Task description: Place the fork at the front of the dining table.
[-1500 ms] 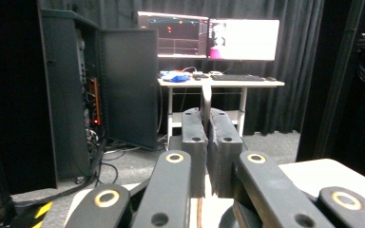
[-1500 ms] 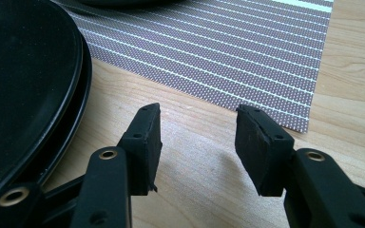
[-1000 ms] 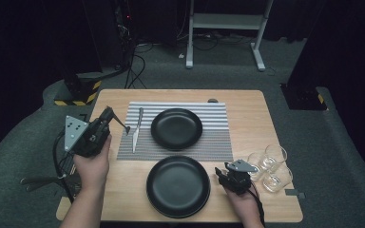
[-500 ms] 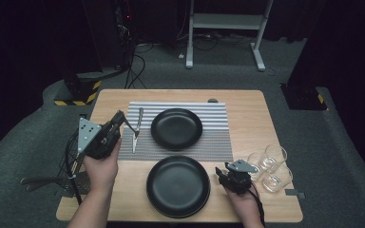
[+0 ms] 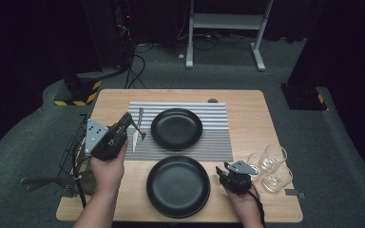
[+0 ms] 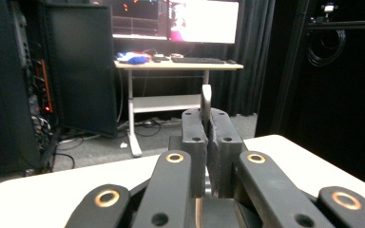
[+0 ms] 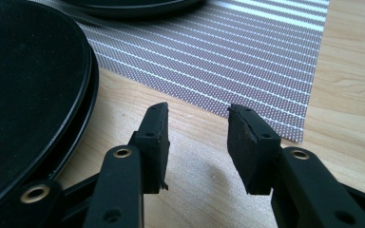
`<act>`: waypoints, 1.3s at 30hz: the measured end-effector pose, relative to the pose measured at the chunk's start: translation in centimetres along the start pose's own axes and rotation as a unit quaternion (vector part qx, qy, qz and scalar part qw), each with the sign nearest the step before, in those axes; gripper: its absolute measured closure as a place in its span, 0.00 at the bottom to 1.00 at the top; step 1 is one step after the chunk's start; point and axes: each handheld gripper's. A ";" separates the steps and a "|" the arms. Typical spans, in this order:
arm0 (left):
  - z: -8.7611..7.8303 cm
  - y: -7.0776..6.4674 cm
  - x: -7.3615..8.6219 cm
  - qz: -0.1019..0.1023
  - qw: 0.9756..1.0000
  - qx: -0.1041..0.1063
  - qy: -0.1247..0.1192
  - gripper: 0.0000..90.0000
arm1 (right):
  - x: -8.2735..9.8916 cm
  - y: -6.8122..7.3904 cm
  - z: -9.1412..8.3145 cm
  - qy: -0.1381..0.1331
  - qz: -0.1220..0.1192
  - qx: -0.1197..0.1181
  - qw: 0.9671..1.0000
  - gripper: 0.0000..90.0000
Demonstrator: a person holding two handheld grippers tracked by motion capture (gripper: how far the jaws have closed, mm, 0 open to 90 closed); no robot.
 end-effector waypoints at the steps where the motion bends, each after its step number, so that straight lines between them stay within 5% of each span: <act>1: 0.1 -0.1 0.0 0.000 1.000 0.001 0.000 0.96 | 0.0 0.0 0.0 -0.003 0.000 0.000 1.000 0.67; 9: 0.6 -0.8 0.7 0.004 1.000 0.013 0.009 0.96 | -0.1 -0.1 -0.5 -0.043 0.015 -0.043 0.998 0.70; 15: 1.2 -1.6 1.3 0.003 1.000 0.026 0.014 0.96 | -1.1 0.5 -1.1 -0.060 -0.021 -0.031 0.997 0.70; 32: 1.5 -3.1 2.0 0.006 0.999 0.048 0.011 0.96 | -3.3 2.0 -1.6 -0.073 -0.076 -0.021 0.994 0.64; 39: 1.6 -3.1 2.0 0.003 0.999 0.051 0.009 0.96 | -4.5 2.3 -1.8 -0.072 -0.061 -0.023 0.995 0.62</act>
Point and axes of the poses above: each handheld gripper's, and its own axes: z roughly forward along the jaws, x roughly out of its underside, y roughly to its left, and after that the axes turned 12 degrees about x, right-handed
